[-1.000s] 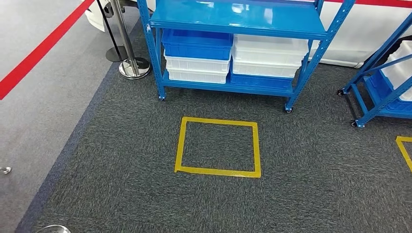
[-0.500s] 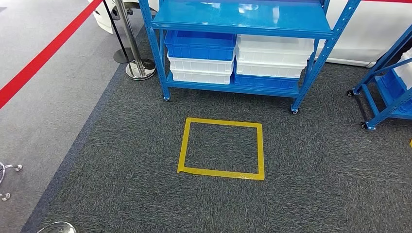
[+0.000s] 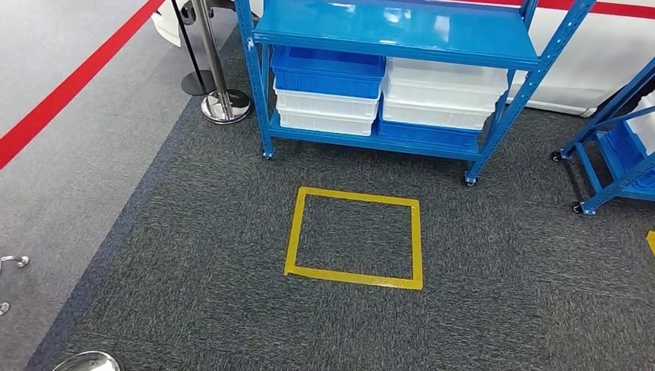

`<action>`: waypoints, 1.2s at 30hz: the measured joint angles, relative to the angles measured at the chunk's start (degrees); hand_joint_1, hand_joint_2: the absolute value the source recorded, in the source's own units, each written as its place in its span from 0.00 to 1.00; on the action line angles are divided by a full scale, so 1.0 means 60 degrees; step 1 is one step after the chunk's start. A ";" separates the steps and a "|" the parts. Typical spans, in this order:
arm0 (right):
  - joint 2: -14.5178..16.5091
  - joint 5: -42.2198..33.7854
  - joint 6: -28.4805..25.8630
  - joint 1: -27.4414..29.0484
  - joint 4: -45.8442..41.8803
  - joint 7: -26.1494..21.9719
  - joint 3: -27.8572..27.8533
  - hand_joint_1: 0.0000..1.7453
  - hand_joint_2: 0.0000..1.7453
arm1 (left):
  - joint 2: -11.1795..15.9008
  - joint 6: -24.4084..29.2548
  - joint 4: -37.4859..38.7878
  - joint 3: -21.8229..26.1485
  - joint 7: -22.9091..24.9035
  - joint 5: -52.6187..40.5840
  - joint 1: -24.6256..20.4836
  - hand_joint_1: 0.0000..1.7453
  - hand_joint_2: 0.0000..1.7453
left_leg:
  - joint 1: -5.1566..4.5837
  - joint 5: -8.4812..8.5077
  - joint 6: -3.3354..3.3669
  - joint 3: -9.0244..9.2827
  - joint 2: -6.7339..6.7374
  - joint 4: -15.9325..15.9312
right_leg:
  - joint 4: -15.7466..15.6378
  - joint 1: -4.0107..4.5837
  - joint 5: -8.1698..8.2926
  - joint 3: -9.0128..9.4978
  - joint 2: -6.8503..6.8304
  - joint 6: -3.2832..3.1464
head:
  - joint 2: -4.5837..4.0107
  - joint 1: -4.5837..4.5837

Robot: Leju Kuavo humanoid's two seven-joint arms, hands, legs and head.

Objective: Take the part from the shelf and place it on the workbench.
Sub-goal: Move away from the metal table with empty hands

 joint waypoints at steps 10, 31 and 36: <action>0.0002 0.0093 -0.0177 -0.0057 0.0000 0.0084 -0.0098 0.00 0.00 | -0.0008 -0.0045 -0.0001 0.0000 0.0021 -0.0028 -0.0021 0.00 0.00 | -0.0075 -0.0535 -0.0406 0.0193 0.0295 0.0333 | -0.2664 0.0099 0.1266 0.1152 -0.0262 -0.0475 | 0.0000 -0.0002; -0.0001 0.0233 -0.0212 -0.0037 0.0000 0.0110 -0.0149 0.00 0.00 | 0.0043 -0.0038 -0.0002 0.0000 0.0048 -0.0082 0.0059 0.00 0.00 | 0.0022 -0.0175 -0.0026 0.0187 0.0092 -0.0019 | -0.0063 -0.0013 0.0210 -0.0087 0.0024 -0.0024 | 0.0000 0.0000; -0.0001 0.0262 -0.0223 -0.0003 0.0000 0.0114 -0.0148 0.00 0.00 | 0.0040 -0.0054 0.0000 0.0000 0.0053 -0.0102 0.0051 0.00 0.00 | -0.0007 -0.0541 -0.0257 0.0528 0.0074 -0.0015 | -0.2362 0.0007 0.1424 0.0822 -0.0016 -0.0147 | 0.0000 0.0001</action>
